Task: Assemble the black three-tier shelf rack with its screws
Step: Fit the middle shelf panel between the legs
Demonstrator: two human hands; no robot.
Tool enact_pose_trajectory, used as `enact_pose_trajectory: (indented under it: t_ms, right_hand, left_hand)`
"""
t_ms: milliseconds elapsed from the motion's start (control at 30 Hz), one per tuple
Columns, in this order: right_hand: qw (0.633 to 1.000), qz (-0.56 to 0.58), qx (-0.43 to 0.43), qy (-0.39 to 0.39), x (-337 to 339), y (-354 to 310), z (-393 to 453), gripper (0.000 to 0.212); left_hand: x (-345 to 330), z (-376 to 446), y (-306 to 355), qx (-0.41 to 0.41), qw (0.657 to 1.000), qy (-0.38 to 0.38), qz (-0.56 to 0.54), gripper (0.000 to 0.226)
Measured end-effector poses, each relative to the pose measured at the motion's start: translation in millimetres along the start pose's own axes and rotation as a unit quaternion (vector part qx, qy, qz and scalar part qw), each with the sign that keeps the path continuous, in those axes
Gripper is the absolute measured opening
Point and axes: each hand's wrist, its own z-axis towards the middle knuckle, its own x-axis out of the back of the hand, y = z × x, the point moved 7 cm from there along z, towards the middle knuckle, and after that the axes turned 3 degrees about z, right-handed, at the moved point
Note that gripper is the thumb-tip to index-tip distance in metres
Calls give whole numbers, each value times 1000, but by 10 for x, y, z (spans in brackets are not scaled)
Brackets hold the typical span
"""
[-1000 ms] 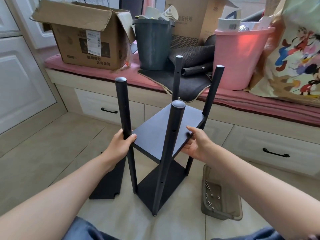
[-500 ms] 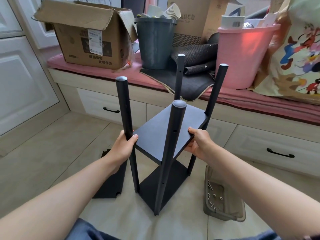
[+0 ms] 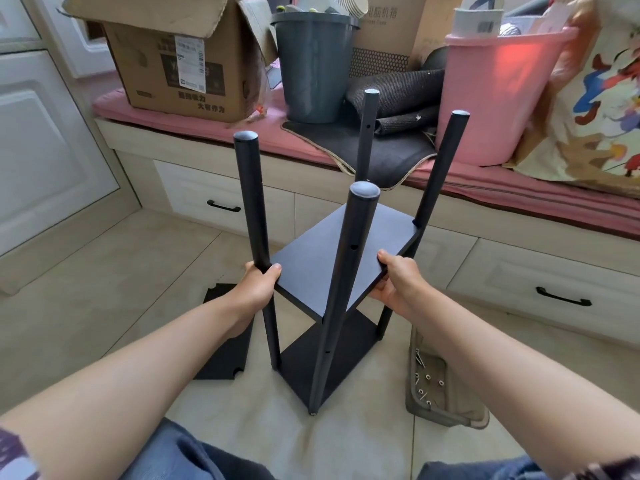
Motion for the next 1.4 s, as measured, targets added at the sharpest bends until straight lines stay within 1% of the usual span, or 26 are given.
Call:
enact_pose_trajectory:
  t_ms: [100, 267, 533, 733, 833, 1000, 1100, 1167, 1267, 1400]
  right_hand:
    - [1000, -4, 4, 8, 1, 0, -3, 13]
    - [1000, -12, 8, 24, 2, 13, -3, 14]
    - [1000, -21, -4, 21, 0, 17, -8, 13]
    - [1000, -22, -5, 10, 0, 8, 14, 12]
    - [1000, -3, -26, 8, 32, 139, 22, 12]
    - [999, -13, -31, 26, 89, 345, 109, 14]
    - [999, -15, -28, 23, 103, 349, 146, 14]
    - [999, -7, -33, 21, 110, 361, 159, 13]
    - [999, 2, -37, 23, 119, 386, 163, 14]
    - [999, 7, -35, 19, 113, 393, 158, 14]
  left_hand:
    - [-14, 0, -34, 16, 1000, -4, 11, 48]
    - [-12, 10, -24, 16, 1000, -4, 5, 50]
    - [-10, -36, -23, 22, 1000, -16, 15, 48]
    - [-27, -59, -12, 38, 999, -19, -22, 44]
    - [-22, -69, -11, 48, 998, -17, -43, 38]
    - [-36, -49, -34, 41, 998, -35, -41, 42]
    - [-76, -63, -77, 53, 997, -50, -33, 46]
    - [-116, -79, -125, 77, 995, -53, -36, 46]
    - [-193, -126, -182, 115, 989, -59, -77, 48]
    - [-252, -200, -146, 130, 980, -86, -121, 43]
